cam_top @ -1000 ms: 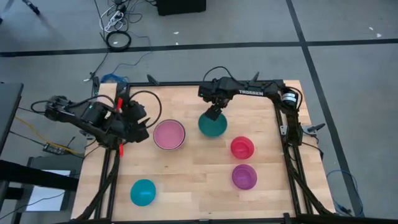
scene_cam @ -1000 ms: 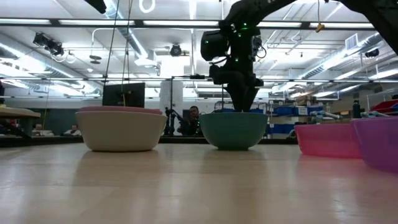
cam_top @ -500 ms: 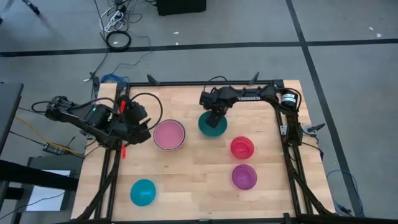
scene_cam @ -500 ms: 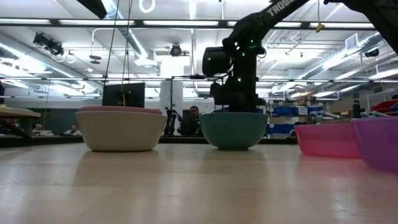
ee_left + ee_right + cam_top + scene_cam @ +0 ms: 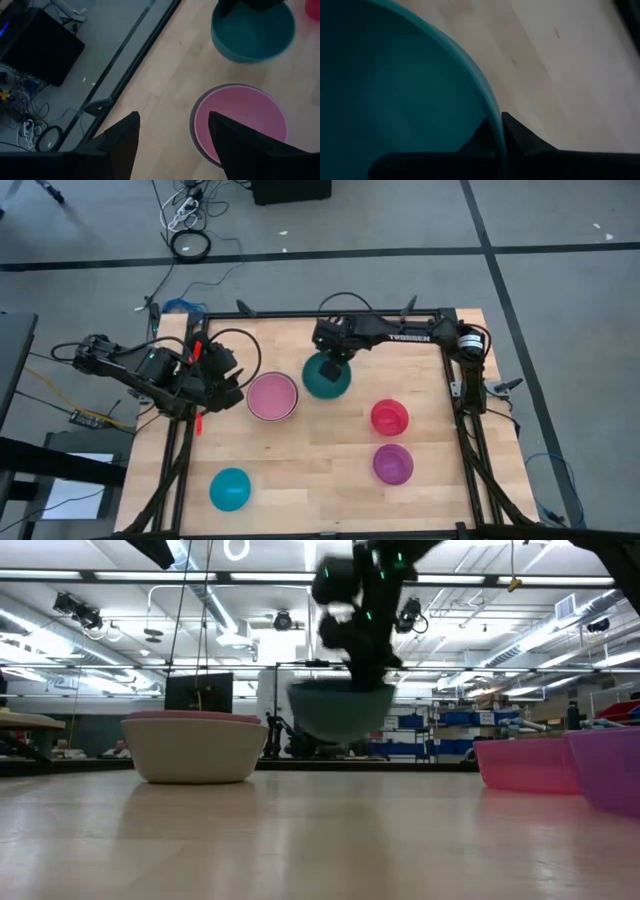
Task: Nest bowls inside each other
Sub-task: Stack the green bowl on top of the pink bowl
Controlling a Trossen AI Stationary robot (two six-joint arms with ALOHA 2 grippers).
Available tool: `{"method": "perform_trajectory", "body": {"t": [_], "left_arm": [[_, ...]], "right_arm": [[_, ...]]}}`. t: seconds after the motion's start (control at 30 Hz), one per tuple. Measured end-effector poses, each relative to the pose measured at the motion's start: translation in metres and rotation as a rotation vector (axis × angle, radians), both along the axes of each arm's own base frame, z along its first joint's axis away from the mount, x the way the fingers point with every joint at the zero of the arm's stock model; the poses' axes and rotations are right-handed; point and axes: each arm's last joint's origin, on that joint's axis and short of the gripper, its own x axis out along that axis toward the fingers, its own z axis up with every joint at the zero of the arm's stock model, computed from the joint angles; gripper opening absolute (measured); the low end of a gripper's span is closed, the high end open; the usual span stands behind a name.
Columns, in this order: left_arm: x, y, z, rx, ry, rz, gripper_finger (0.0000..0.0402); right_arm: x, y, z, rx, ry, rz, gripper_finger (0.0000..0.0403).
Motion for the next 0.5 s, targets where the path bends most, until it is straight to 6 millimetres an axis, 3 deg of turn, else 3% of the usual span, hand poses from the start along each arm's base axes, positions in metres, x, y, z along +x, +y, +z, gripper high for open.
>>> {"method": "perform_trajectory", "body": {"t": [0.23, 0.5], "left_arm": [[0.002, 0.0, 0.002, 0.028, -0.032, 0.012, 0.0245], [0.009, -0.002, 0.005, 0.027, -0.082, -0.024, 0.0245]], "right_arm": [[0.027, 0.035, 0.033, -0.046, -0.229, 0.095, 0.0001], [0.06, 0.046, 0.014, -0.055, -0.387, 0.124, 0.0]]}}
